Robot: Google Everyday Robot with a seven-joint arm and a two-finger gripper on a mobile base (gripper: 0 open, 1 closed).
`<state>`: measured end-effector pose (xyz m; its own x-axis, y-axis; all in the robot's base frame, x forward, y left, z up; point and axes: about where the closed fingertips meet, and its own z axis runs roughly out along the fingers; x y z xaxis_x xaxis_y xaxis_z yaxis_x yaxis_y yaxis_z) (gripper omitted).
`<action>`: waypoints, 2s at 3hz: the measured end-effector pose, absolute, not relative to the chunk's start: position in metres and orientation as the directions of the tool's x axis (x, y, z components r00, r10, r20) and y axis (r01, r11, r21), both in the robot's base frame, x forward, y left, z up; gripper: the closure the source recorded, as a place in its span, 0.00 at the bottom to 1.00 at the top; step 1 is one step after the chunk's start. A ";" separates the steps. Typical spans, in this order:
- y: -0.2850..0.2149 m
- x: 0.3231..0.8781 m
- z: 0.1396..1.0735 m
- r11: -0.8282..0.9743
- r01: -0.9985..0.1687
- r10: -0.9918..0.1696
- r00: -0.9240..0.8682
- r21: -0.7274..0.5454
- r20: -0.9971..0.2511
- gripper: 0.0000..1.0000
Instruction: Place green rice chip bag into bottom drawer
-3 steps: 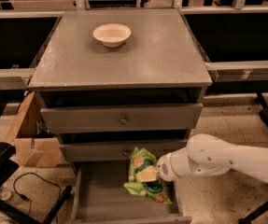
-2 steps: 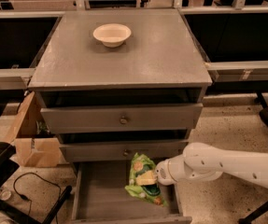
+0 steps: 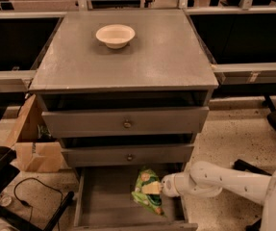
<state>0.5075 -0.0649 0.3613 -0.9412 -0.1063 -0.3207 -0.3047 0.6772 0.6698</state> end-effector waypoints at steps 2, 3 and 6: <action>-0.064 0.502 0.313 0.639 -0.219 -0.032 -0.965 0.737 -0.259 0.81; -0.063 0.502 0.314 0.640 -0.221 -0.033 -0.965 0.736 -0.260 0.58; -0.063 0.502 0.314 0.639 -0.221 -0.034 -0.965 0.737 -0.260 0.00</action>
Offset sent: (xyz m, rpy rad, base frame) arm -0.0021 -0.0016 -0.0362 0.0596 0.0512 -0.0475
